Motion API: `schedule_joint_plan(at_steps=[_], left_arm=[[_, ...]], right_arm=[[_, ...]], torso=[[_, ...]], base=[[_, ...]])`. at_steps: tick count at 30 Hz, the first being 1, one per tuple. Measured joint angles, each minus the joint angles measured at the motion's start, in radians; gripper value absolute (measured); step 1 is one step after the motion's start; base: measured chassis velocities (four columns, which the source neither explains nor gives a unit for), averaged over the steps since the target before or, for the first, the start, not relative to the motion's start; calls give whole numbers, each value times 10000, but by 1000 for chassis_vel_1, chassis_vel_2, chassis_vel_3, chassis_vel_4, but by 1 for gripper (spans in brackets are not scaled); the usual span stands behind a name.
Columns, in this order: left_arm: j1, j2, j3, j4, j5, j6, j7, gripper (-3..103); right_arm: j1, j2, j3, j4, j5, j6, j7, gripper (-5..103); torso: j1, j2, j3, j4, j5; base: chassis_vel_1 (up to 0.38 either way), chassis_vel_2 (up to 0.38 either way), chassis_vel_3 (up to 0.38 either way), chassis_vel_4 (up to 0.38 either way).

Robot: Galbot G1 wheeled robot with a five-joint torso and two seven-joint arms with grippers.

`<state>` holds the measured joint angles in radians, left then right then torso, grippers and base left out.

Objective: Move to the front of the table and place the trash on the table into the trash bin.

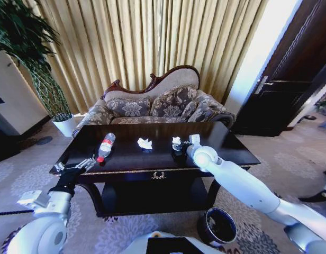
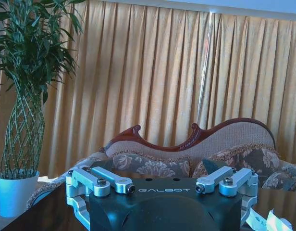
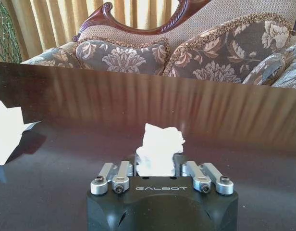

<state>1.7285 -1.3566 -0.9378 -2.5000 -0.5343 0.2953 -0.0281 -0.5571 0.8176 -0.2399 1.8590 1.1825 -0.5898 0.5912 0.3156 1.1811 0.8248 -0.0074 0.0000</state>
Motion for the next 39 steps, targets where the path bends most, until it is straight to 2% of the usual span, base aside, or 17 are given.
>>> schedule_joint_plan(at_steps=[5, 7, 8, 10, 11, 13, 22, 27, 30, 31, 33, 34, 36, 37, 39], left_arm=[[2, -12, -2, 0, -5, -7, 17, 100], [2, -11, -6, 0, -22, -8, 18, 100], [2, -11, -6, 0, -22, -8, 18, 100], [-3, -5, -8, 0, -29, -9, 19, 100], [-3, -5, -8, 0, -29, -9, 19, 100], [3, 6, -14, 0, -36, -10, 20, 100], [23, 12, -32, 0, -41, -11, 26, 100], [37, 52, -27, 0, -65, -11, 27, 100], [-46, 101, -39, 0, -156, -20, -8, 100], [-46, 101, -39, 0, -156, -20, -8, 100], [-161, 122, -50, 0, -246, -23, -28, 100], [-161, 122, -50, 0, -246, -23, -28, 100], [-200, 134, -58, 0, -327, -24, -18, 100], [-200, 134, -58, 0, -327, -24, -18, 100], [-203, 152, -61, 0, -360, -34, 21, 100]], right_arm=[[-6, -13, 0, 10, -2, 15, -2, 30], [-6, -26, 0, 34, -1, 17, -4, 19], [-6, -26, 0, 34, -1, 17, -4, 19], [-6, -41, 0, 66, 4, 17, -4, 8], [-6, -41, 0, 66, 4, 17, -4, 8], [-29, -104, 0, 119, 8, 24, -4, 1], [-226, -275, 158, 261, 25, 65, -14, 1], [-500, -405, 420, 505, -45, 863, -269, 1], [-1177, -685, 945, 934, -626, 1860, -687, 1], [-1177, -685, 945, 934, -626, 1860, -687, 1], [-2207, -925, 1861, 1333, -1438, 2551, -1155, 1], [-2207, -925, 1861, 1333, -1438, 2551, -1155, 1], [-3687, -1063, 3254, 1961, -2257, 2980, -1594, 1], [-3687, -1063, 3254, 1961, -2257, 2980, -1594, 1], [-5347, -1017, 4523, 2517, -3108, 3246, -1778, 1]], torso=[[0, 0, 0, 0, 0], [0, 0, 0, 0, 0], [0, 0, 0, 0, 0], [0, 0, 0, 0, 0], [0, 0, 0, 0, 0], [0, 0, 0, 0, 1], [-2, 0, 0, 0, 0], [-1, -1, 0, 3, 1], [-1, 0, 0, 1, 0], [-1, 0, 0, 1, 0], [-2, 0, 0, 0, 1], [-2, 0, 0, 0, 1], [-1, 0, 0, -3, 2], [-1, 0, 0, -3, 2], [-2, 1, -1, -2, -2]], base=[[0, 0, 0, 0], [0, 0, 0, 0], [0, 0, 0, 0], [0, 0, 0, 0], [0, 0, 0, 0], [0, 0, 0, 0], [0, 0, 0, 0], [0, 0, 0, 0], [0, 0, 0, 0], [0, 0, 0, 0], [0, 0, 0, 0], [0, 0, 0, 0], [0, 0, 0, 0], [0, 0, 0, 0], [0, 0, 0, 0]])
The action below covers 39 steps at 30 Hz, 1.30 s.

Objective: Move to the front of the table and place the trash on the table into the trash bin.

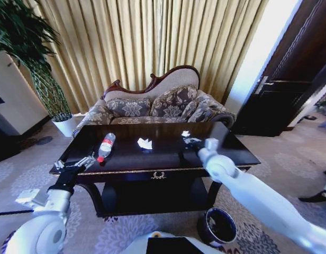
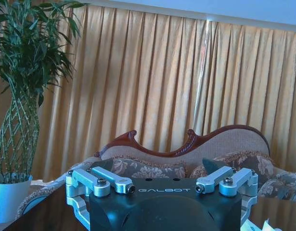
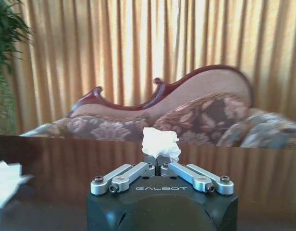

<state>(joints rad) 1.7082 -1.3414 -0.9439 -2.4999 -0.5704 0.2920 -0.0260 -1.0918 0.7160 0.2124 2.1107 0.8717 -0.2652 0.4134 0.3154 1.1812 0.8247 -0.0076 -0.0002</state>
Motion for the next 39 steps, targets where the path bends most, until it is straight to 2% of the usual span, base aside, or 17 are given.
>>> schedule_joint_plan(at_steps=[1, 3, 4, 6, 12, 17, 22, 24, 28, 32, 39], left_arm=[[0, 0, 0, 0, 0, 0, 0, 100], [-13, 37, 0, 0, -27, -85, 69, 100], [-13, 37, 0, 0, -27, -85, 69, 100], [-35, 101, 1, 0, -87, -166, 134, 100], [-157, 289, -27, 70, -366, -198, 197, 100], [-150, 299, -28, 153, -427, -194, 392, 100], [-206, 275, -91, 215, -423, -90, 502, 100], [-292, 255, -165, 246, -421, 273, 505, 100], [-294, 272, -201, 260, -408, 478, 496, 100], [-196, 299, -303, 130, -351, 952, 491, 100], [-265, 350, -315, 14, 636, 1378, 572, 100]], right_arm=[[0, 0, 0, 0, 0, 0, 0, 1], [-1228, 349, 988, 331, -647, 160, -227, 1], [-1228, 349, 988, 331, -647, 160, -227, 1], [-1980, 749, 1683, 517, -1043, 269, -473, 1], [-3592, 1585, 3226, 903, -1916, 528, -1176, 1], [-4698, 2079, 4327, 1462, -2173, 573, -1728, 1], [-5011, 2282, 4657, 1837, -2189, 561, -1797, 1], [-5105, 2426, 4714, 2087, -2211, 531, -1801, 1], [-5122, 2532, 4632, 2183, -2288, 515, -1802, 1], [-5139, 2691, 4562, 2200, -2458, 503, -1800, 1], [-5147, 2723, 4529, 2214, -2533, 495, -1788, 1]], torso=[[0, 0, 0, 0, 0], [0, 0, 0, -2, 3], [0, 0, 0, -2, 3], [0, 0, 0, 5, 5], [0, 0, 0, 2, 3], [1, 0, 0, 1, 0], [1, 0, 0, 2, 1], [2, 0, 1, 2, 2], [3, -1, 1, 4, 2], [5, -2, 2, 3, 2], [4, -2, 2, 1, 3]], base=[[0, 0, 0, 0], [0, 0, 0, 0], [0, 0, 0, 0], [0, 0, 0, 0], [0, 0, 0, 0], [0, 0, 0, 0], [0, 0, 0, 0], [0, 0, 0, 0], [0, 0, 0, 0], [53, -57, -62, 56], [137, -143, -136, 133]])
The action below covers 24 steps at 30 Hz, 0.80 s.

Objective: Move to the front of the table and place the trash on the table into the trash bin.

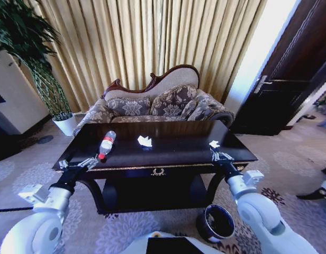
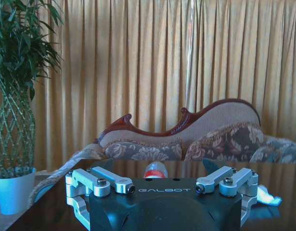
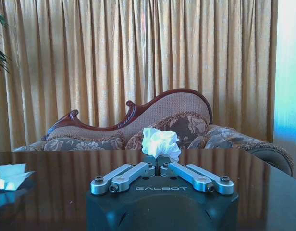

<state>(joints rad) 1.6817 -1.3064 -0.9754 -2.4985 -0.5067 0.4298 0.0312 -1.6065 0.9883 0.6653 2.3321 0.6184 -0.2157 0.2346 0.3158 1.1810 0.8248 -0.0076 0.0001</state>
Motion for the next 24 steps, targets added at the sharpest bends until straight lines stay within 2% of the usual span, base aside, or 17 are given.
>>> schedule_joint_plan(at_steps=[3, 18, 22, 24], left_arm=[[17, 14, -4, -9, 270, 69, 67, 100], [57, -42, 54, -16, 273, 5, 83, 100], [66, -90, 71, -18, 247, -28, 99, 100], [82, -124, 70, -18, 225, -51, 105, 100]], right_arm=[[42, -25, -22, -40, -4, 0, 4, 1], [41, 73, -212, -323, -264, 170, -198, 1], [-204, 382, -373, -845, -383, 59, -308, 1], [-431, 775, -785, -1760, -373, -188, -324, 1]], torso=[[-4, 2, -1, 1, -1], [-3, 2, -1, 1, -2], [-3, 3, -2, 2, -3], [-3, 1, 0, -2, 0]], base=[[152, -154, -145, 160], [101, -108, -106, 109], [13, -12, -18, 10], [0, 0, 0, 0]])
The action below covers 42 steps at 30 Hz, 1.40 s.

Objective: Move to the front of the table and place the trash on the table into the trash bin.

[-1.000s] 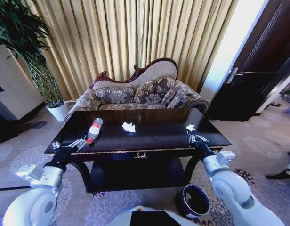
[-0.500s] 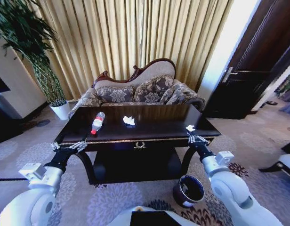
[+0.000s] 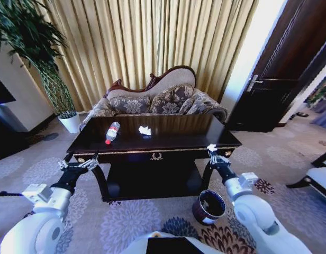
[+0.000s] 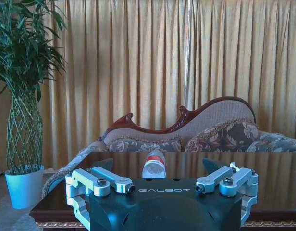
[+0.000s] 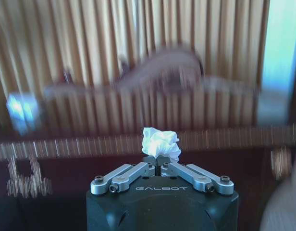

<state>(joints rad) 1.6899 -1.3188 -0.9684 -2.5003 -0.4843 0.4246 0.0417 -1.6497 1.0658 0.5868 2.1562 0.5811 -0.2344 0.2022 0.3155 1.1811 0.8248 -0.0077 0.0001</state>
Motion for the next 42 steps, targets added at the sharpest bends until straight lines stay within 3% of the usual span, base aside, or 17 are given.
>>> schedule_joint_plan(at_steps=[2, 6, 8, 15, 22, 33, 34, 40, 42], left_arm=[[4, -6, -8, 0, -15, -10, 0, 100], [20, -51, -71, 0, -136, -26, -5, 100], [23, -57, -71, -1, -140, -26, -5, 100], [76, -79, -104, -1, -75, -29, 4, 100], [88, -138, -6, -1, 40, 8, 52, 100], [159, -130, -56, 2, 39, 10, 120, 100], [159, -135, -59, 2, 30, -5, 121, 100], [157, -179, -43, 3, 19, -60, 121, 100], [156, -181, -39, 3, 14, -126, 122, 100]], right_arm=[[-2, 114, -103, -301, 2, -55, -2, 1], [725, 607, -563, -3009, -325, -54, -266, 1], [860, 639, -596, -3380, -371, -15, -300, 1], [2456, 971, -685, -7622, -1512, 659, -793, 1], [3461, 1406, -670, -9916, -2321, 1156, -805, 1], [4296, 1972, -591, -11518, -3179, 1439, -317, -2], [4281, 1949, -615, -11498, -3336, 1429, -282, 7], [4227, 1889, -591, -11427, -3484, 1402, -250, 22], [4184, 1828, -561, -11373, -3485, 1393, -241, 33]], torso=[[1, 0, 0, 1, 0], [2, -2, 1, 4, 1], [2, -1, 1, 4, 2], [3, -2, 1, 1, -1], [3, -2, 1, 3, -3], [2, -1, 0, 3, -3], [2, -1, 0, 3, -2], [0, -1, 0, 3, -1], [0, -1, 0, 3, -1]], base=[[0, 0, 0, 0], [0, 0, 0, 0], [0, 0, 0, 0], [0, 0, 0, 0], [0, 0, 0, 0], [0, 0, 0, 0], [0, 0, 0, 0], [0, 0, 0, 0], [0, 0, 0, 0]])
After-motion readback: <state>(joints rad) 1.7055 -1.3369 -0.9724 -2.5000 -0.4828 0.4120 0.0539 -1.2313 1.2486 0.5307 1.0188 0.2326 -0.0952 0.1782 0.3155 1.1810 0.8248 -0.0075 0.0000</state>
